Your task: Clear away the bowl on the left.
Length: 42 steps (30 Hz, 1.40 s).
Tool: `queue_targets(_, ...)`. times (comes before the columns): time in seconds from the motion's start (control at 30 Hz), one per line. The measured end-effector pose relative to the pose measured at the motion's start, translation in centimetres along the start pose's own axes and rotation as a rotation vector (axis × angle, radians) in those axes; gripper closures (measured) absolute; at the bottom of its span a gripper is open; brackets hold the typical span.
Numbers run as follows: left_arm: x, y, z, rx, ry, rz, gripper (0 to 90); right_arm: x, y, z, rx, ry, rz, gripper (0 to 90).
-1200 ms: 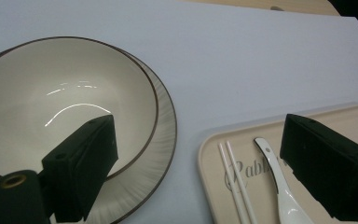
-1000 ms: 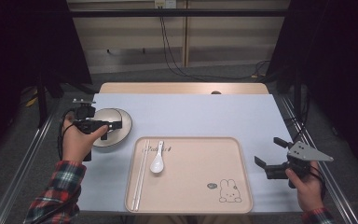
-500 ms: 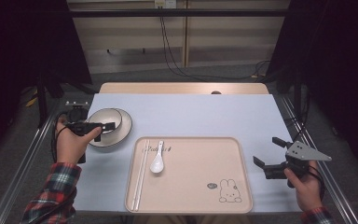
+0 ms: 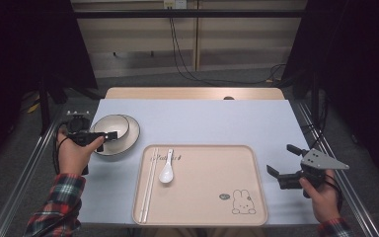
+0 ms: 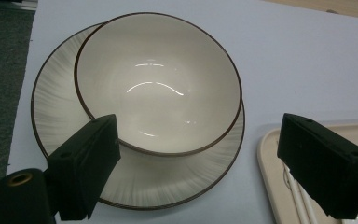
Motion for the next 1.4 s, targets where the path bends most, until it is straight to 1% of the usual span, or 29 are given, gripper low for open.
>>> queue_targets(0.07,0.1,0.3,-0.1,-0.004,0.005,0.012,13.8,0.0,0.0,0.0,-0.003,0.002,0.002,0.0)
queue_targets(0.23,0.7,0.9,-0.1,-0.022,-0.016,0.040,15.0,-0.2,0.0,0.0,0.002,0.001,-0.003,0.0)
queue_targets(0.33,0.9,1.3,-0.1,-0.026,-0.009,0.052,16.4,-0.2,-0.1,0.0,-0.002,-0.003,-0.009,0.0)
queue_targets(0.37,1.0,1.4,-0.1,-0.037,-0.014,0.054,16.5,-0.2,-0.1,0.0,-0.002,-0.003,-0.006,0.0)
queue_targets(0.43,1.1,1.7,-0.2,-0.038,-0.018,0.070,16.9,-0.2,0.0,0.0,0.002,0.000,-0.001,0.0)
queue_targets(0.47,1.2,1.9,-0.1,-0.051,-0.031,0.078,17.9,-0.2,0.0,0.0,0.001,0.000,0.002,0.0)
queue_targets(0.5,1.2,2.1,-0.1,-0.051,-0.028,0.080,18.2,-0.2,0.0,0.0,0.002,0.001,0.002,0.0)
queue_targets(0.53,1.3,2.4,-0.2,-0.046,-0.031,0.094,18.5,-0.2,0.0,0.0,0.001,0.002,-0.001,0.0)
queue_targets(0.6,1.5,2.7,-0.3,-0.057,-0.030,0.096,20.1,-0.2,-0.1,0.0,-0.001,-0.002,-0.004,0.0)
queue_targets(0.63,1.6,2.9,-0.3,-0.055,-0.033,0.096,21.1,-0.2,-0.1,0.0,-0.001,-0.003,0.000,0.0)
queue_targets(0.7,1.8,3.2,-0.3,-0.065,-0.043,0.115,22.5,-0.2,-0.1,0.0,-0.001,-0.003,-0.007,0.0)
queue_targets(0.73,1.9,3.3,-0.4,-0.083,-0.058,0.111,25.2,-0.2,-0.1,0.0,-0.001,-0.002,-0.007,0.0)
queue_targets(0.77,2.0,3.5,-0.4,-0.094,-0.058,0.102,26.4,-0.2,-0.1,0.0,0.000,-0.001,-0.004,0.0)
queue_targets(0.83,2.2,3.6,-0.5,-0.105,-0.068,0.127,28.8,-0.2,0.0,0.0,0.003,0.003,0.000,0.0)
queue_targets(0.87,2.2,3.9,-0.6,-0.095,-0.054,0.124,31.1,-0.2,0.0,-0.1,0.003,0.003,0.000,0.0)
queue_targets(0.9,2.4,4.0,-0.7,-0.118,-0.066,0.115,33.6,-0.2,0.0,-0.1,0.002,0.004,0.002,0.0)
queue_targets(0.93,2.6,4.1,-0.7,-0.129,-0.076,0.121,35.5,-0.2,0.0,-0.1,0.003,0.004,0.002,0.0)
queue_targets(0.97,2.6,4.2,-0.8,-0.124,-0.069,0.129,37.1,-0.2,0.0,-0.1,0.003,0.004,0.001,0.0)
queue_targets(1.0,2.6,4.2,-0.8,-0.135,-0.069,0.116,40.7,-0.2,0.0,-0.1,0.004,0.004,0.002,0.0)
queue_targets(1.03,2.8,4.3,-0.8,-0.145,-0.080,0.123,44.2,-0.2,0.0,-0.1,0.004,0.004,0.001,0.0)
queue_targets(1.07,2.8,4.4,-0.9,-0.138,-0.070,0.117,45.1,-0.3,0.0,-0.1,0.004,0.006,0.000,0.0)
queue_targets(1.13,3.0,4.3,-0.9,-0.166,-0.080,0.123,51.6,-0.2,0.0,-0.1,0.004,0.005,-0.001,0.0)
queue_targets(1.2,3.1,4.4,-0.8,-0.169,-0.072,0.126,53.9,-0.2,0.0,-0.1,0.003,0.006,-0.001,0.0)
queue_targets(1.23,3.2,4.4,-0.8,-0.184,-0.080,0.128,54.7,-0.2,0.0,-0.1,0.003,0.006,-0.002,0.0)
queue_targets(1.27,3.1,4.5,-0.8,-0.182,-0.073,0.132,56.3,-0.2,0.0,-0.1,0.004,0.006,-0.003,0.0)
queue_targets(1.3,3.2,4.5,-0.8,-0.193,-0.081,0.135,57.4,-0.2,0.0,-0.1,0.004,0.006,-0.003,0.0)
queue_targets(1.33,3.2,4.6,-0.7,-0.185,-0.074,0.128,58.3,-0.2,0.0,-0.1,0.004,0.005,-0.001,0.0)
queue_targets(1.37,3.3,4.6,-0.7,-0.195,-0.077,0.130,59.2,-0.2,0.0,-0.1,0.004,0.005,-0.001,0.0)
queue_targets(1.4,3.3,4.7,-0.7,-0.193,-0.075,0.130,60.5,-0.2,0.0,-0.1,0.004,0.006,0.000,0.0)
Point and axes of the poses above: each handheld gripper's, and its own axes: x roughly forward along the jaws, z roughly out of its top, y roughly to its left, the point moved 3 cm from there along x, roughly forward along the jaws, and after that the axes turned 9 degrees about -z, right-handed, at the moved point
